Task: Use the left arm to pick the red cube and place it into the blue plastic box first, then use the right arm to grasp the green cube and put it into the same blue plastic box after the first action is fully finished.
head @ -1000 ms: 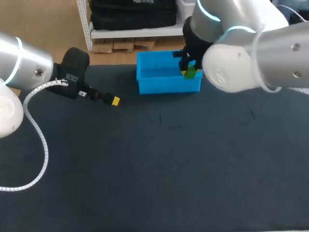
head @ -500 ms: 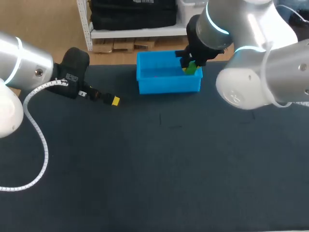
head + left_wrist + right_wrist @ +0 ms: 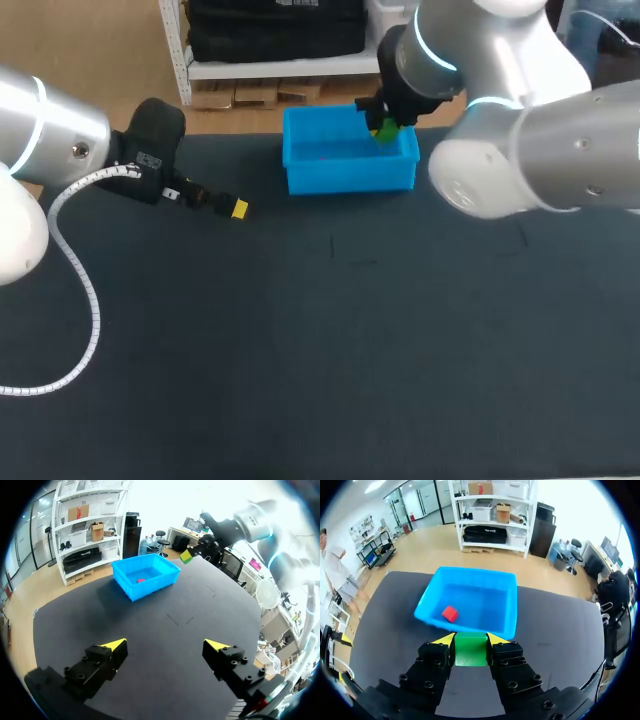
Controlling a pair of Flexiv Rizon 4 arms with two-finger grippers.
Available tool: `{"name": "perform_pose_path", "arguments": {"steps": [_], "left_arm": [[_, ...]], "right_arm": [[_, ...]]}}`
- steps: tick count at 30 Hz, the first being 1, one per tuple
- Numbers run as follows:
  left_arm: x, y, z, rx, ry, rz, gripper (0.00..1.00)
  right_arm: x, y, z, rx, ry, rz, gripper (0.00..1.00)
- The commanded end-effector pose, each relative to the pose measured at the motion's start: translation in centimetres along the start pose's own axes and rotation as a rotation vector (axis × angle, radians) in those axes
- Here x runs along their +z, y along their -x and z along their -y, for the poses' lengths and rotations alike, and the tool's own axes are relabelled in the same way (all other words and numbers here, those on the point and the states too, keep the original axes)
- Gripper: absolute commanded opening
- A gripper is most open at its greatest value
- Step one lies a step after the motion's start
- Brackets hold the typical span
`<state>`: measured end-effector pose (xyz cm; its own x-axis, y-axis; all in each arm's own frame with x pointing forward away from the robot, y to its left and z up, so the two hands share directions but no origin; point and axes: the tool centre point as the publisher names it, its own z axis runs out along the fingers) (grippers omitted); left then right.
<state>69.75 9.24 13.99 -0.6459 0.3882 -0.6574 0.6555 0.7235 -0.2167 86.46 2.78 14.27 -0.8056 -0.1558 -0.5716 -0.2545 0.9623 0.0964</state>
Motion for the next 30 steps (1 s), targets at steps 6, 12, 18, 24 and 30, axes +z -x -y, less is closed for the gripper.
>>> {"name": "perform_pose_path", "arguments": {"steps": [6, 12, 18, 24, 30], "left_arm": [[-0.1, -0.2, -0.1, 0.003, -0.006, 0.007, 1.0], [-0.1, -0.2, -0.1, 0.003, -0.006, 0.007, 1.0], [-0.1, -0.2, -0.1, 0.003, -0.006, 0.007, 1.0], [-0.1, -0.2, -0.1, 0.003, -0.006, 0.007, 1.0], [-0.1, -0.2, -0.1, 0.003, -0.006, 0.007, 1.0]], "right_arm": [[4.0, 3.7, 0.5, 0.007, 0.005, -0.022, 0.0], [6.5, 4.2, 0.9, 0.009, 0.009, -0.044, 0.0], [8.2, 4.4, 1.2, 0.013, 0.01, -0.057, 0.0], [9.7, 4.5, 1.7, 0.024, 0.01, -0.085, 0.0], [10.7, 4.5, 2.1, 0.029, 0.005, -0.119, 0.0]]}}
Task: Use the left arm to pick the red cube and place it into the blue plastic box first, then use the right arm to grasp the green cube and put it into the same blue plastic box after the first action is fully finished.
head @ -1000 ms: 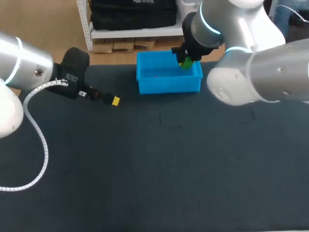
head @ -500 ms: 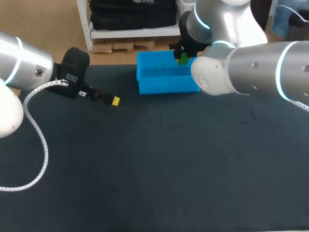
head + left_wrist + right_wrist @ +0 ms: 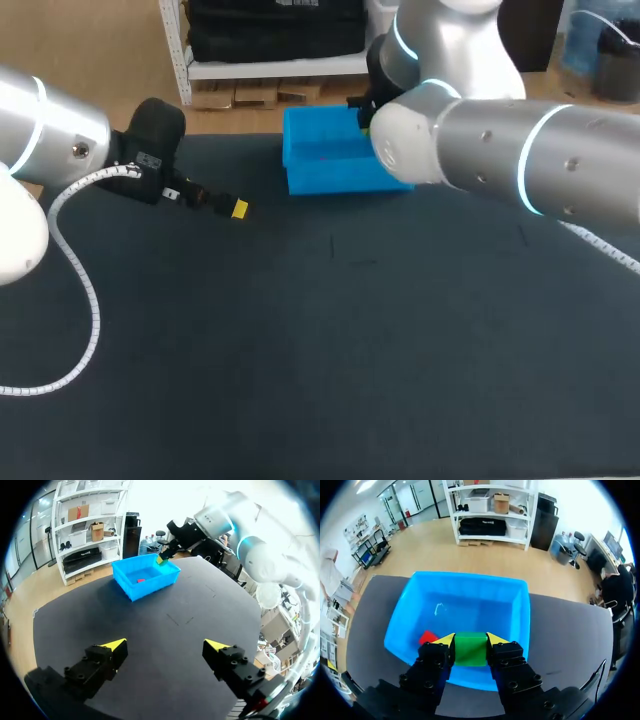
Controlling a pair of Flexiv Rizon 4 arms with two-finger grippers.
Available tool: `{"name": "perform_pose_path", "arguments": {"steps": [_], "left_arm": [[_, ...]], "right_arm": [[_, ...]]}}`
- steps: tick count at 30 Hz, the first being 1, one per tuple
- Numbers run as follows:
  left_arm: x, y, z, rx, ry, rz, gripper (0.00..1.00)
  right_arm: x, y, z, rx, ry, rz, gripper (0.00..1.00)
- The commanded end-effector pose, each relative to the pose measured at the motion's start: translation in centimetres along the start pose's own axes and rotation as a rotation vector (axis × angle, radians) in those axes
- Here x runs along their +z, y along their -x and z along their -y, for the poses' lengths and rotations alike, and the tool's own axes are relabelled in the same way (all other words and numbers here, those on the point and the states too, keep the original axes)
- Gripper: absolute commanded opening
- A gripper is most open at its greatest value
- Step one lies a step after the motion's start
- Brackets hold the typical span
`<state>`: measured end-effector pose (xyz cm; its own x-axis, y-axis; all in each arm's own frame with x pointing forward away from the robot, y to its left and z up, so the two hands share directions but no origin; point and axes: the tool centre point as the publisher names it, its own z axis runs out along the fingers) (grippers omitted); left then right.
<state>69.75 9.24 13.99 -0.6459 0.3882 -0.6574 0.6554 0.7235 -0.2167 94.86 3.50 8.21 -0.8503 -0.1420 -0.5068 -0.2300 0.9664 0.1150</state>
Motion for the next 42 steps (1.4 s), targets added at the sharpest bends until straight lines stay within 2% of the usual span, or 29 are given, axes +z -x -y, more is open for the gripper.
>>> {"name": "perform_pose_path", "arguments": {"steps": [1, 15, 17, 18, 19, 20, 21, 22, 27, 34, 42], "left_arm": [[-0.1, -0.2, -0.1, 0.003, -0.006, 0.007, 1.0], [-0.1, -0.2, -0.1, 0.003, -0.006, 0.007, 1.0], [-0.1, -0.2, -0.1, 0.003, -0.006, 0.007, 1.0], [-0.1, -0.2, -0.1, 0.003, -0.006, 0.007, 1.0], [-0.1, -0.2, -0.1, 0.003, -0.006, 0.007, 1.0], [-0.1, -0.2, -0.1, 0.003, -0.006, 0.007, 1.0], [-0.1, -0.2, -0.1, 0.003, -0.006, 0.007, 1.0], [-0.1, -0.2, -0.1, 0.003, -0.006, 0.007, 1.0], [-0.1, -0.2, -0.1, 0.003, -0.006, 0.007, 1.0], [-0.1, -0.2, -0.1, 0.003, -0.006, 0.007, 1.0], [-0.1, -0.2, -0.1, 0.003, -0.006, 0.007, 1.0]], "right_arm": [[1.0, 1.1, 0.0, -0.002, 0.001, -0.049, 0.0], [1.7, 0.8, 0.2, 0.0, -0.004, -0.106, 0.0], [1.7, 0.8, 0.3, 0.001, -0.004, -0.108, 0.23], [1.7, 0.8, 0.3, -0.001, -0.002, -0.112, 0.41], [1.6, 0.8, 0.3, -0.001, -0.001, -0.112, 0.71], [1.4, 0.8, 0.2, 0.0, -0.001, -0.112, 0.9], [1.3, 0.8, 0.2, 0.0, -0.001, -0.111, 0.97], [1.1, 0.8, 0.2, 0.0, 0.0, -0.109, 1.0], [0.1, 0.8, 0.0, -0.004, 0.023, -0.104, 1.0], [-3.1, 0.0, -0.7, -0.034, 0.064, -0.088, 1.0], [-6.7, -2.3, -0.9, -0.067, 0.12, -0.041, 1.0]]}}
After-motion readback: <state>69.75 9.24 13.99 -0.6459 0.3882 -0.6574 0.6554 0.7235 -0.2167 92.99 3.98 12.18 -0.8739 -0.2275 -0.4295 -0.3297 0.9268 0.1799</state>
